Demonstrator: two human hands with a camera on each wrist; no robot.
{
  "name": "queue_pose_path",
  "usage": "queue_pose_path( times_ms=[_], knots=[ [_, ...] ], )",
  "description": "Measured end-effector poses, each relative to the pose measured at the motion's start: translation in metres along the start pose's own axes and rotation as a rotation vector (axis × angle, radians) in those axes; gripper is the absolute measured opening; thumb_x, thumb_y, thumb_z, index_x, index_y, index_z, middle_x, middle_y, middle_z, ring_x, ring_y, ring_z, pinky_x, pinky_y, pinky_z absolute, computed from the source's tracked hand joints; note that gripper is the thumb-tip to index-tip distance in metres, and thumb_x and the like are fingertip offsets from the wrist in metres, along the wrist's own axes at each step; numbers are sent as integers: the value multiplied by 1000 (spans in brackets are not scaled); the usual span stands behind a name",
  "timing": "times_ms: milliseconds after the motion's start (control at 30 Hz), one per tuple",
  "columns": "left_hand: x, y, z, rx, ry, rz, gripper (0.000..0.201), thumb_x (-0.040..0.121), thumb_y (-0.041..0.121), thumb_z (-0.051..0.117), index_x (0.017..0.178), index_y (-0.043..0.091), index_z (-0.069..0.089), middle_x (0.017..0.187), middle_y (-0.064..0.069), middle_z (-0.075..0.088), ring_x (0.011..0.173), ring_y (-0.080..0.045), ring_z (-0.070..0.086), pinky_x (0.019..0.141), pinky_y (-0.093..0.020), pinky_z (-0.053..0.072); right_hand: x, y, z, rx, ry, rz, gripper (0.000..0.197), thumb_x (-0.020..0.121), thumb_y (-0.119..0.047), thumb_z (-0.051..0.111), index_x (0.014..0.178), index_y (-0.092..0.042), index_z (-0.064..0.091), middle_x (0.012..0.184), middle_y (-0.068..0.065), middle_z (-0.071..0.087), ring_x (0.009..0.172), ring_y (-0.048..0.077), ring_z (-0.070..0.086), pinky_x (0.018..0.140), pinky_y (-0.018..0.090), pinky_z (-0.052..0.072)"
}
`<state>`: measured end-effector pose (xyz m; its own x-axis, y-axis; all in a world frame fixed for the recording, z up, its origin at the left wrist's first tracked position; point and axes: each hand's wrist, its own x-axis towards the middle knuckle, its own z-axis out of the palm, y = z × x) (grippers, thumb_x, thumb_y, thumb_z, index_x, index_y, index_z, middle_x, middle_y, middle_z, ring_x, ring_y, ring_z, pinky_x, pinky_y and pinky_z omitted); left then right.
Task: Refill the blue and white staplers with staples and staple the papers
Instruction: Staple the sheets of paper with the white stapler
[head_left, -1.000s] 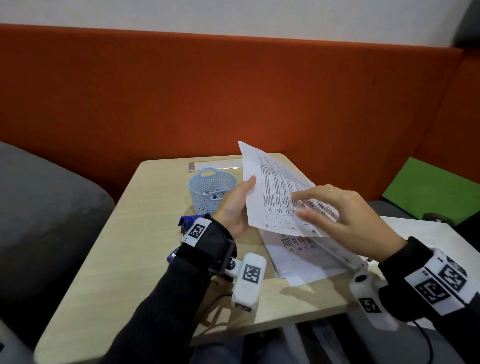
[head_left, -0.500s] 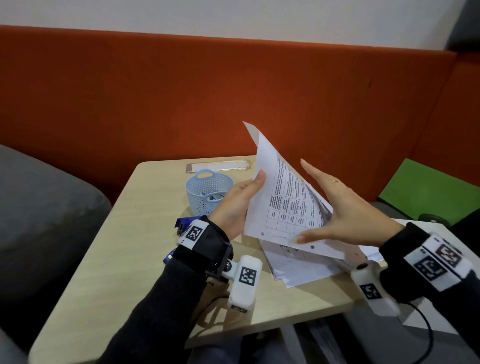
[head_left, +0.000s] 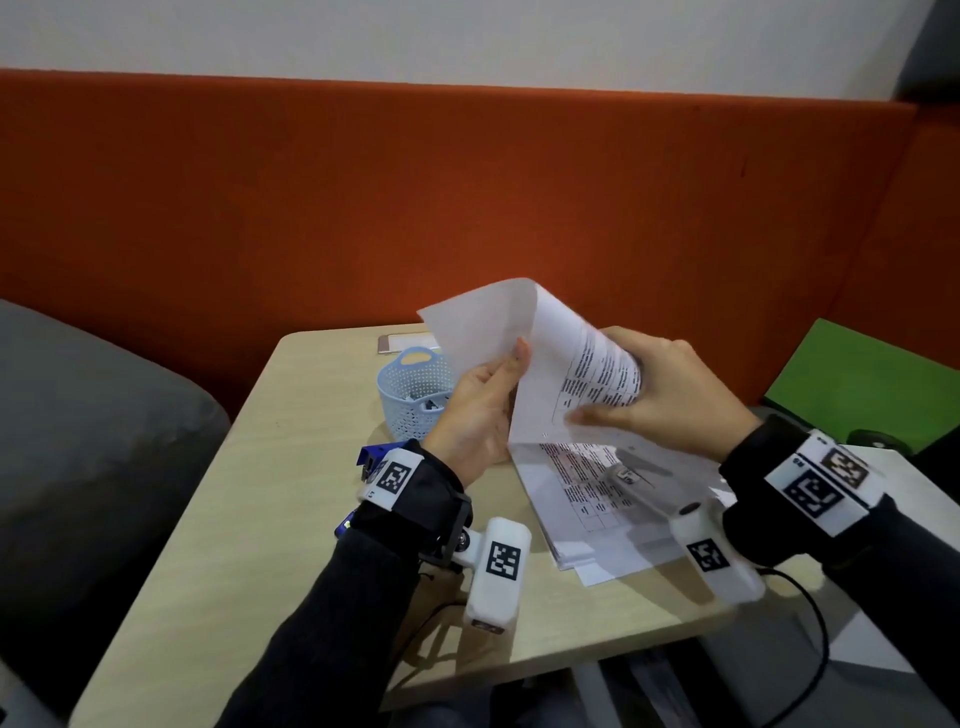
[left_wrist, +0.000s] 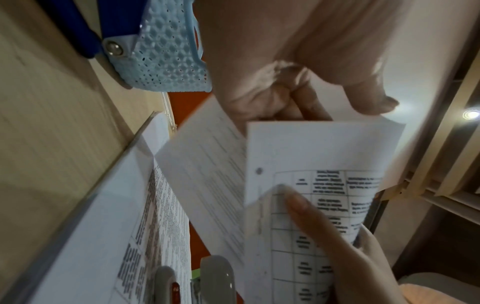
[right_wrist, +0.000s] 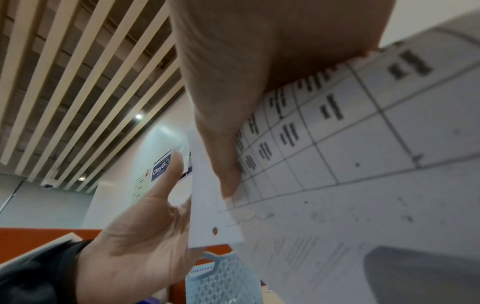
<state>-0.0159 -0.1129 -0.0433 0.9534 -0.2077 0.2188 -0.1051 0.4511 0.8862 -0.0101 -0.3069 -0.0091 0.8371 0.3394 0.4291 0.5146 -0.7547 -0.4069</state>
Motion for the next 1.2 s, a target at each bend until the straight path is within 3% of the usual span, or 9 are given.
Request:
queue_pose_path(
  times_ms=[167, 300, 433, 500, 667, 800, 933, 1033, 1200],
  knots=[
    [5, 3, -8, -19, 168, 149, 56, 69, 47, 68, 115, 15, 65, 117, -2, 71, 111, -16, 66, 82, -29, 55, -1, 1, -18, 125, 158, 68, 44, 65, -50, 83, 97, -25, 67, 86, -8, 71, 78, 8, 66, 65, 31, 53],
    [6, 8, -10, 9, 253, 221, 51, 79, 36, 69, 127, 26, 56, 132, 3, 59, 117, -1, 57, 101, -31, 43, -3, -2, -29, 213, 114, 85, 47, 69, -55, 78, 105, -29, 64, 94, -15, 72, 78, -5, 66, 64, 19, 51],
    [3, 6, -9, 31, 190, 190, 109, 51, 60, 82, 146, 38, 32, 146, 5, 42, 115, 9, 50, 107, -29, 33, -2, -8, -38, 330, 101, 105, 46, 72, -51, 77, 111, -31, 65, 101, -12, 75, 86, 3, 72, 76, 30, 58],
    [3, 4, -7, 33, 174, 163, 117, 47, 60, 82, 148, 41, 26, 144, 5, 46, 114, 7, 53, 104, -28, 36, -2, -12, -43, 459, 97, 114, 40, 74, -43, 77, 110, -30, 66, 103, -9, 75, 88, 9, 73, 78, 35, 59],
    [7, 2, -8, -15, 135, 140, 70, 78, 23, 76, 140, 21, 45, 125, 0, 67, 114, -14, 64, 91, -30, 53, 3, -20, -48, 611, 124, 111, 29, 82, -32, 73, 110, -25, 66, 102, -10, 76, 88, 13, 74, 71, 25, 60],
    [6, -3, -9, 144, 132, 13, 29, 90, 9, 62, 119, 6, 60, 115, -10, 69, 102, -23, 67, 93, -38, 54, 10, -9, -36, 453, 132, 193, 25, 83, -48, 68, 101, -30, 68, 96, -9, 76, 83, 10, 74, 75, 33, 60],
    [6, -11, -11, 224, 101, -107, 25, 92, 4, 58, 116, 2, 61, 116, -15, 67, 102, -28, 66, 93, -40, 53, 19, 4, -28, 306, 228, 284, 38, 86, -54, 63, 96, -19, 71, 93, -5, 75, 82, 16, 73, 73, 39, 60],
    [3, -10, -9, 275, 29, -176, 20, 95, 6, 54, 112, 8, 62, 126, -17, 62, 106, -29, 63, 99, -47, 47, 24, 9, -26, 288, 282, 327, 41, 90, -50, 58, 99, -12, 71, 96, 0, 74, 83, 18, 71, 65, 29, 55],
    [-1, -11, -3, 293, -147, -242, 29, 97, 2, 48, 125, 8, 55, 127, -10, 60, 101, -17, 64, 97, -35, 49, 26, 12, -16, 178, 356, 312, 41, 91, -49, 58, 105, -11, 67, 103, 1, 72, 88, 20, 69, 70, 31, 55]
  ],
)
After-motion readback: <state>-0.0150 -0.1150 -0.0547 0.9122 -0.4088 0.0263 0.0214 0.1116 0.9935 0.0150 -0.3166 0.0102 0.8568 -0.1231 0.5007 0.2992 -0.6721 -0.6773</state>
